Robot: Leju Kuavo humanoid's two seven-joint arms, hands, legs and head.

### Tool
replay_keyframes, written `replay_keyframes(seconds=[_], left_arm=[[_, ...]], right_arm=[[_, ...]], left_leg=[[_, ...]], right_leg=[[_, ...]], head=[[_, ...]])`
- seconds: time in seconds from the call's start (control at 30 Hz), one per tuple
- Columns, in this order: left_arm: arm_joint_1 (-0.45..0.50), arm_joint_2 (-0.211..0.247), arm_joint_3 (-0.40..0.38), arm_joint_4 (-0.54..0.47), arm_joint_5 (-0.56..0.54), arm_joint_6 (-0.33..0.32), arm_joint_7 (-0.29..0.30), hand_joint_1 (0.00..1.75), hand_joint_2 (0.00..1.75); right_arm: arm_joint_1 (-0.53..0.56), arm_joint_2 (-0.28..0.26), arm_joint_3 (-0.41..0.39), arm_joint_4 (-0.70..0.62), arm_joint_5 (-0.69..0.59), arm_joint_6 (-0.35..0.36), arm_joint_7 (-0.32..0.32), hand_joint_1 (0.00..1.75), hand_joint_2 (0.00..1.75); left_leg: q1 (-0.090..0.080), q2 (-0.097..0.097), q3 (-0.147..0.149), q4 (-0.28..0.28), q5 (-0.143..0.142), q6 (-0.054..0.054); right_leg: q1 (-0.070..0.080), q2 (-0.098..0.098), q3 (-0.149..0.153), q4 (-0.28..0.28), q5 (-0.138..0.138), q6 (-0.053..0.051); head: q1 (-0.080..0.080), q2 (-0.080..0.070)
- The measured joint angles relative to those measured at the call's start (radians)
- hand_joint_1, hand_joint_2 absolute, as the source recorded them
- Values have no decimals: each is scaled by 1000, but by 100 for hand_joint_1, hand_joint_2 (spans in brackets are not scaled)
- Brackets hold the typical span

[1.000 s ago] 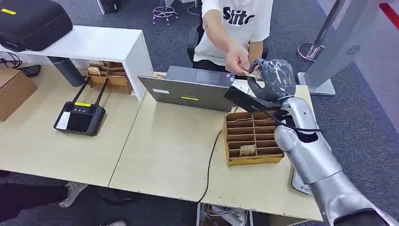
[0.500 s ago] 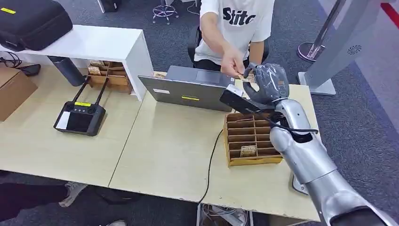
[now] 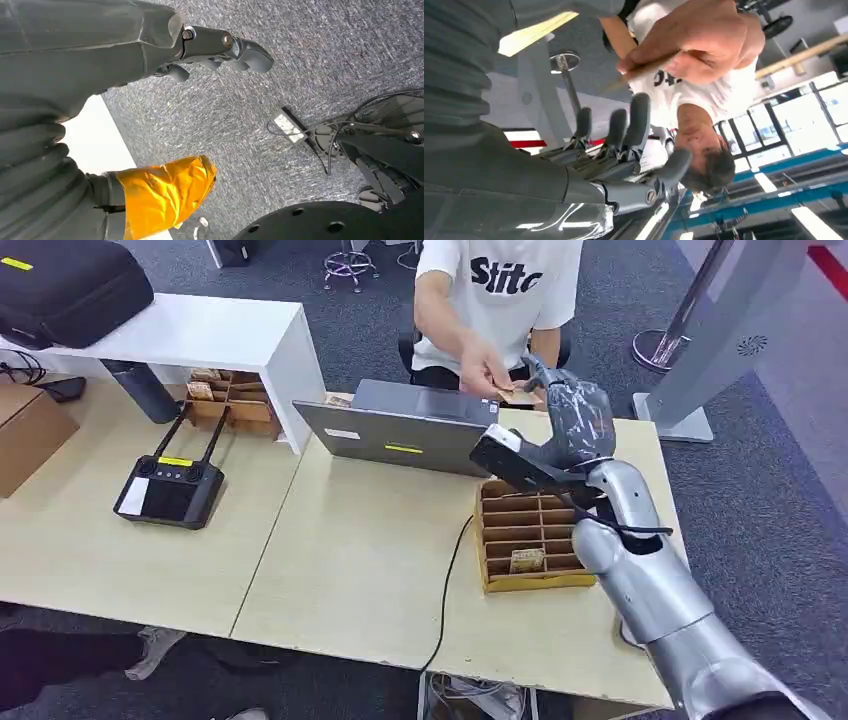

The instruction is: Pass the card to the sensor for recognition and then transmit it.

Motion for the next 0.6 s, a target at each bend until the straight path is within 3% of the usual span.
replay_keyframes(seconds=[0.23, 0.43, 0.6], left_arm=[[16, 0, 27, 0, 0, 2, -10, 0, 175], [23, 0, 51, 0, 0, -1, -22, 0, 175], [28, 0, 65, 0, 0, -1, -23, 0, 175]], right_arm=[[107, -47, -60, -205, -60, -65, -61, 0, 175], [218, -94, -155, -396, -220, -109, -151, 0, 175], [277, -117, -214, -478, -240, -113, -174, 0, 175]], left_leg=[[0, 0, 0, 0, -1, 1], [0, 0, 0, 0, -1, 1], [0, 1, 0, 0, -1, 2]], right_leg=[[0, 0, 0, -1, 0, 0], [0, 0, 0, -1, 0, 0], [0, 0, 0, -1, 0, 0]], head=[[0, 0], [0, 0], [0, 0]])
